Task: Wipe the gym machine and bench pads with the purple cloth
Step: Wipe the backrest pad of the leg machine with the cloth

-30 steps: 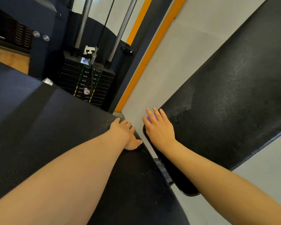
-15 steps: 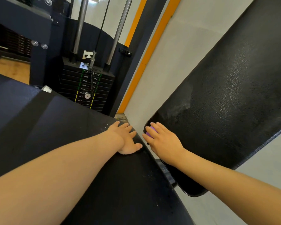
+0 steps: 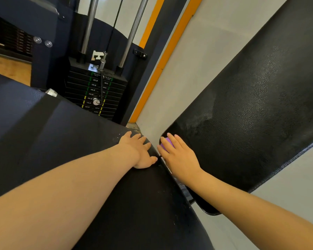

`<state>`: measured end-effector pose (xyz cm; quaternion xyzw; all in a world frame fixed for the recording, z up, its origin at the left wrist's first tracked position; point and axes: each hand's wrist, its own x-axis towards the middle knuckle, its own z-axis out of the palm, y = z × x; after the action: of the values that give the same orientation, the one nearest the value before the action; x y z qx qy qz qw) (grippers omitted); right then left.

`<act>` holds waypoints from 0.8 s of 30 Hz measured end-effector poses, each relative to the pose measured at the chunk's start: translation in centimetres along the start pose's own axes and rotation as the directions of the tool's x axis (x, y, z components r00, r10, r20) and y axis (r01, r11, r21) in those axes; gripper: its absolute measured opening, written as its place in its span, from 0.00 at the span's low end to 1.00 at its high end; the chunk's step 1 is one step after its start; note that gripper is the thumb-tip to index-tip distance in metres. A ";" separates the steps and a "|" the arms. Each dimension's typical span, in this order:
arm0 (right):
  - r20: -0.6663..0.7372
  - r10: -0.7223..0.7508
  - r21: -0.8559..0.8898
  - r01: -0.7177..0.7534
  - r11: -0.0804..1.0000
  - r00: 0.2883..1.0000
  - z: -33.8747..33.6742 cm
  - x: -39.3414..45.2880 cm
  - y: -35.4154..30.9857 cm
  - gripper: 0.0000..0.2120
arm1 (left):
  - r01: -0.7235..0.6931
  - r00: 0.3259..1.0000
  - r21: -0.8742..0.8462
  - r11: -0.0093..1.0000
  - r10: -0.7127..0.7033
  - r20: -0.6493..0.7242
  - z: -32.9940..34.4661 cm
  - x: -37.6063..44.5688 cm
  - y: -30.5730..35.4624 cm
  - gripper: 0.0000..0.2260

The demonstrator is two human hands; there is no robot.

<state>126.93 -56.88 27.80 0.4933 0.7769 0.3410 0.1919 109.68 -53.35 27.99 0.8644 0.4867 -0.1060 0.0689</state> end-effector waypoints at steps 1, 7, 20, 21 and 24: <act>0.008 0.007 -0.003 -0.007 1.000 1.000 -0.1 0.0 0.3 0.27 | -0.003 1.000 -0.003 1.000 0.003 -0.002 0.0 0.0 0.0 0.32; -0.161 0.337 0.005 -0.340 0.940 0.928 -3.4 2.9 5.6 0.25 | -0.036 0.999 -0.024 0.999 0.036 0.001 0.0 0.0 -0.6 0.32; -0.108 0.292 -0.047 -0.298 0.953 0.950 -2.4 4.8 4.5 0.22 | -0.033 0.999 -0.023 0.999 0.033 -0.002 0.1 0.0 -0.5 0.32; -0.093 0.300 -0.042 -0.304 0.952 0.950 -2.6 5.1 4.5 0.23 | -0.031 1.000 -0.024 0.999 0.031 -0.002 0.1 0.0 -0.5 0.32; -0.075 0.303 -0.029 -0.306 0.952 0.950 -2.5 3.6 3.8 0.25 | -0.029 1.000 -0.026 0.999 0.029 -0.004 0.1 0.0 -0.5 0.32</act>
<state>126.18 -53.47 32.39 0.5909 0.6909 0.3990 0.1197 109.25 -53.16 27.89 0.8705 0.4757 -0.0972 0.0810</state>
